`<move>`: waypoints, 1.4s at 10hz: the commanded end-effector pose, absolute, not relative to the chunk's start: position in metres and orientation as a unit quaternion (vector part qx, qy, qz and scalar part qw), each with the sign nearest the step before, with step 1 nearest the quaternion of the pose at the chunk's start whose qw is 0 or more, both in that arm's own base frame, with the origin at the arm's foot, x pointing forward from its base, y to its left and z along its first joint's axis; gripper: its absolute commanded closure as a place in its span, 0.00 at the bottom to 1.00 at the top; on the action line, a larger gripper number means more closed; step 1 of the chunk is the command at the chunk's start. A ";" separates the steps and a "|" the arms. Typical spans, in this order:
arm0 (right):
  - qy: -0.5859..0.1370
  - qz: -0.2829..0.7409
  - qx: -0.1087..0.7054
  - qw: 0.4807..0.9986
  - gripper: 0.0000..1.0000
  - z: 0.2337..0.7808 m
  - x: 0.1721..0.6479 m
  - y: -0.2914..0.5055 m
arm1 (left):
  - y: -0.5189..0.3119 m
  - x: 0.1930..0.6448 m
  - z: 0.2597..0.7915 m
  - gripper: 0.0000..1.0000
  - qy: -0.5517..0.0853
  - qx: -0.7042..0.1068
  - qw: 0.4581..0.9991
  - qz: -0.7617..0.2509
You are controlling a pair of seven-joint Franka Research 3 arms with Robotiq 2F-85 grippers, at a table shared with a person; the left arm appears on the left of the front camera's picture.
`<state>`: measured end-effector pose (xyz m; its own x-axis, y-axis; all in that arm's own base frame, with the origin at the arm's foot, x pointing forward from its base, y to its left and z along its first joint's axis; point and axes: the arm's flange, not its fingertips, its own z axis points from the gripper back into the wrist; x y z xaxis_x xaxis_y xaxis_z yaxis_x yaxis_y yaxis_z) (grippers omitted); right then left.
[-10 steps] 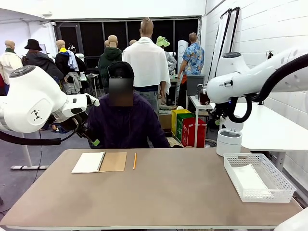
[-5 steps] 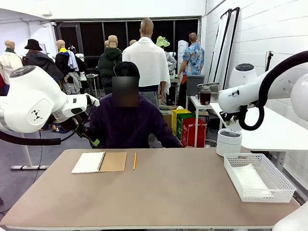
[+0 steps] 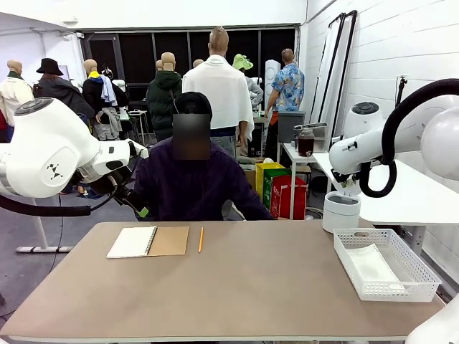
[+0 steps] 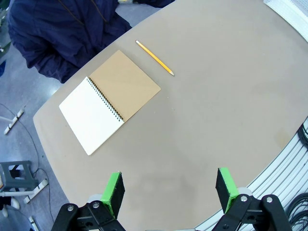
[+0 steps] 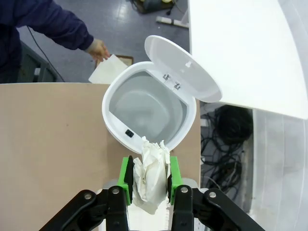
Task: Sort the paper based on its condition.
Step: If a person hands you a paper, place it in the Organizing basket , and if it's crumpled, put it in the Trash can.
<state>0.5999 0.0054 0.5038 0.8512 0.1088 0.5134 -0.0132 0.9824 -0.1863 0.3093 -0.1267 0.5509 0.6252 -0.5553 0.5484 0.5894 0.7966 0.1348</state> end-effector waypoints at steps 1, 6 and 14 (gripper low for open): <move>-0.268 0.035 -0.087 0.959 0.64 0.503 0.592 0.008 | -0.125 0.310 0.550 0.00 -0.292 -0.030 0.902 -0.317; -0.291 0.000 -0.060 0.955 0.64 0.487 0.637 -0.004 | -0.125 0.310 0.550 0.00 -0.292 -0.030 0.902 -0.317; -0.268 -0.059 -0.037 0.961 0.64 0.445 0.681 -0.015 | -0.125 0.310 0.550 0.00 -0.292 -0.030 0.902 -0.317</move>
<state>0.6684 -0.0193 0.4449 0.8438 -0.0687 0.5322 0.1152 0.9918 -0.0546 0.3093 -0.1267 0.5509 0.6252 -0.5554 0.5484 0.5894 0.7965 0.1348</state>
